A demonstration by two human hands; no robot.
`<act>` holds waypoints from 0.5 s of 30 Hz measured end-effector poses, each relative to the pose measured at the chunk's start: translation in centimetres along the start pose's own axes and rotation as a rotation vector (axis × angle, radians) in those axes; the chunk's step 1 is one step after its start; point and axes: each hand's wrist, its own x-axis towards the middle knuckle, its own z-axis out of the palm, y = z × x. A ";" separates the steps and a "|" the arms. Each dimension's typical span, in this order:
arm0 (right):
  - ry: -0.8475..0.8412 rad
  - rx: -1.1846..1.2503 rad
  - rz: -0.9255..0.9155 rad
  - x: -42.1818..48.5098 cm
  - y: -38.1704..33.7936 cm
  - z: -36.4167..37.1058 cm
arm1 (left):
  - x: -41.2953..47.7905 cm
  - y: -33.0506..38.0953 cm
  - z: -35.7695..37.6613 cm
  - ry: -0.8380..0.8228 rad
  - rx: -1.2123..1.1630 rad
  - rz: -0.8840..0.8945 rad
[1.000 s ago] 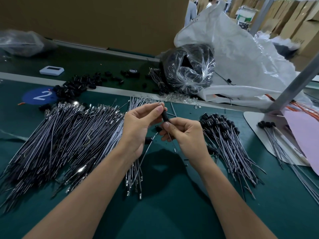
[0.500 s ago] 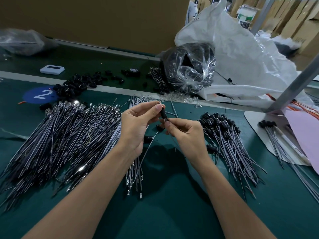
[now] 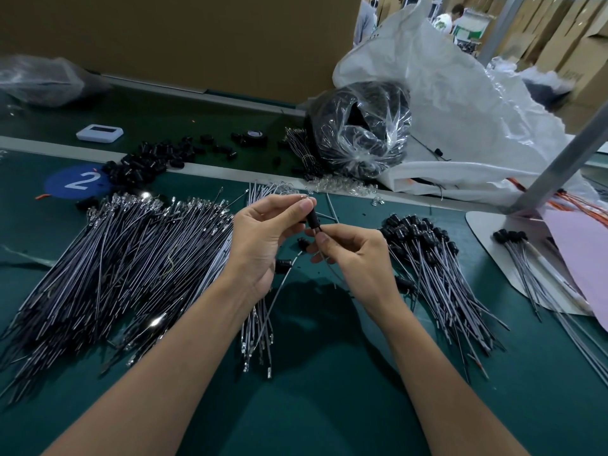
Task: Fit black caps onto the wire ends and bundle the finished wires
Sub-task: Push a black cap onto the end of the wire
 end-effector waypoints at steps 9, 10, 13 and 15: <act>-0.006 -0.011 -0.011 0.0 0.1 0.1 | 0.1 -0.2 -0.1 -0.037 0.015 0.007; -0.015 -0.013 -0.017 0.0 0.0 0.1 | 0.0 -0.3 -0.1 -0.045 0.023 0.011; -0.030 -0.007 -0.040 0.0 -0.1 0.1 | -0.1 -0.5 0.0 -0.075 0.045 0.022; -0.019 0.011 -0.043 0.0 -0.1 0.1 | -0.2 -0.5 0.0 -0.087 0.049 0.024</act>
